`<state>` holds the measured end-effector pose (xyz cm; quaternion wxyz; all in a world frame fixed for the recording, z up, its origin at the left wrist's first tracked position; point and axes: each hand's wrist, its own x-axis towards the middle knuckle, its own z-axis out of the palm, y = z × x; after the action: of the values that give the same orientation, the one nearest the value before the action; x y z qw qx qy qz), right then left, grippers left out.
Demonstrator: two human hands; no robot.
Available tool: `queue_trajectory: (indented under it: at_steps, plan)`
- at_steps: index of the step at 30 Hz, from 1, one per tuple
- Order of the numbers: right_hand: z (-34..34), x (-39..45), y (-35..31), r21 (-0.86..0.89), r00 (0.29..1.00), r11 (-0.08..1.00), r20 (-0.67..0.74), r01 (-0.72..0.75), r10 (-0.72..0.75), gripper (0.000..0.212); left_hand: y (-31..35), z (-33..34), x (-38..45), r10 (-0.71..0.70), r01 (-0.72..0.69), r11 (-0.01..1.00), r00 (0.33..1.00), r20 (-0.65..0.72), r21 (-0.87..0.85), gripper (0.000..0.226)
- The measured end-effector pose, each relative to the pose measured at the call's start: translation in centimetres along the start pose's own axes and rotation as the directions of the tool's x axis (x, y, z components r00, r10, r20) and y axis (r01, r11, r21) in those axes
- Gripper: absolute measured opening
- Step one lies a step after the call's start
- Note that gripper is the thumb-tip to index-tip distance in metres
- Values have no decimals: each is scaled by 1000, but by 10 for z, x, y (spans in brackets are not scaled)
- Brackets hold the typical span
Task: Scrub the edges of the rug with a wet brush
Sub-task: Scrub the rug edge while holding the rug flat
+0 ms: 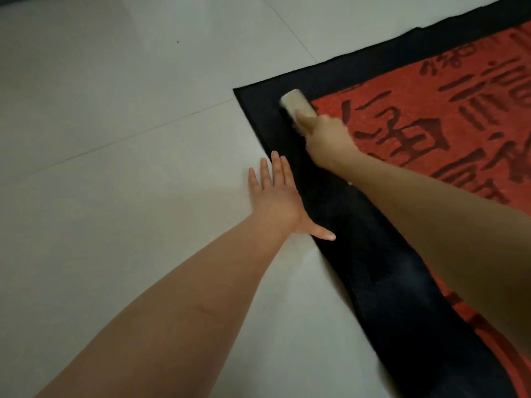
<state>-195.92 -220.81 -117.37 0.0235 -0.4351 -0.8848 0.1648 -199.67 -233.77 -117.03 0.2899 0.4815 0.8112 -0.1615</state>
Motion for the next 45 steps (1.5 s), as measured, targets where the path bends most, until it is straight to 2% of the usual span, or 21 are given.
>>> queue_trajectory:
  at_steps: [2, 3, 5, 7, 8, 10, 13, 14, 17, 18, 22, 24, 27, 28, 32, 33, 37, 39, 42, 43, 45]
  plan:
    - [9, -13, -13, -2, 975, 978, 78, 209, -209, 50, 1, -1, 0, -4, 3, 1000, 1000, 12, 11, 167]
    - [4, -6, -9, -17, 976, 979, 77, 203, -201, 51, 1, -1, 1, -9, 9, 1000, 1000, 12, 9, 167]
    - [-11, 21, 17, -41, 1000, 999, 0, -8, 8, 54, 2, 0, 0, 5, -5, 1000, 1000, 19, 2, 167]
    - [-22, 35, 26, 0, 966, 967, -53, -253, 253, 51, 1, 0, 1, 23, -23, 1000, 1000, 16, -2, 166]
    - [-17, 32, 16, 18, 965, 967, -59, -254, 255, 50, 1, -1, 1, 29, -29, 1000, 999, 25, -2, 166]
    - [4, 17, -18, 61, 999, 998, -28, -31, 33, 51, 1, -1, 3, 24, -25, 1000, 998, 58, 14, 164]
    - [10, 9, -27, 48, 973, 974, 67, 220, -223, 50, 2, -2, 5, 17, -19, 1000, 996, 82, 24, 163]
    - [0, 24, -16, 6, 983, 984, 46, 177, -177, 50, 2, -2, 6, 11, -12, 1000, 997, 79, 12, 164]
    - [-25, 52, 11, 1, 983, 984, -42, -178, 178, 46, 4, -3, 6, 8, -9, 1000, 996, 87, 2, 166]
    - [-19, 46, 4, 2, 980, 982, -68, -187, 187, 48, 4, -3, 5, 6, -7, 1000, 995, 98, 3, 166]
    - [18, 12, -39, 70, 970, 973, 92, 221, -227, 51, 5, -4, 5, 17, -21, 999, 992, 126, 32, 160]
    - [7, 32, -21, -10, 992, 993, 45, 122, -121, 49, 4, -2, 5, 17, -17, 1000, 995, 97, 4, 164]
    - [-6, 49, 6, -2, 964, 969, -105, -246, 244, 45, 4, -3, 6, 21, -20, 1000, 996, 92, -8, 166]
    - [1, 41, -2, 5, 964, 971, -117, -240, 239, 46, 4, -3, 6, 18, -18, 1000, 994, 104, -7, 166]
    - [18, 17, -46, 60, 985, 985, 51, 160, -163, 50, 5, -5, 5, 20, -25, 999, 991, 130, 34, 161]
    - [8, 27, -39, 14, 987, 989, 54, 148, -149, 52, 5, -4, 5, 24, -27, 999, 993, 113, 21, 162]
    - [-21, 58, -2, -55, 970, 970, -65, -239, 235, 42, 4, -3, 5, 13, -12, 1000, 996, 84, -6, 166]
    - [-3, 42, -29, -19, 999, 999, -19, -43, 43, 42, 5, -3, 4, 9, -9, 1000, 996, 94, 5, 165]
    - [7, 40, -51, 3, 960, 970, 141, 243, -241, 50, 6, -5, 5, 12, -13, 1000, 997, 83, 9, 163]
    - [-1, 53, -43, -45, 971, 976, 124, 213, -206, 49, 6, -4, 4, 19, -19, 1000, 997, 77, -5, 164]
    - [-17, 74, -17, -82, 999, 996, 21, -44, 46, 45, 5, -4, 3, 29, -28, 1000, 997, 75, -11, 164]
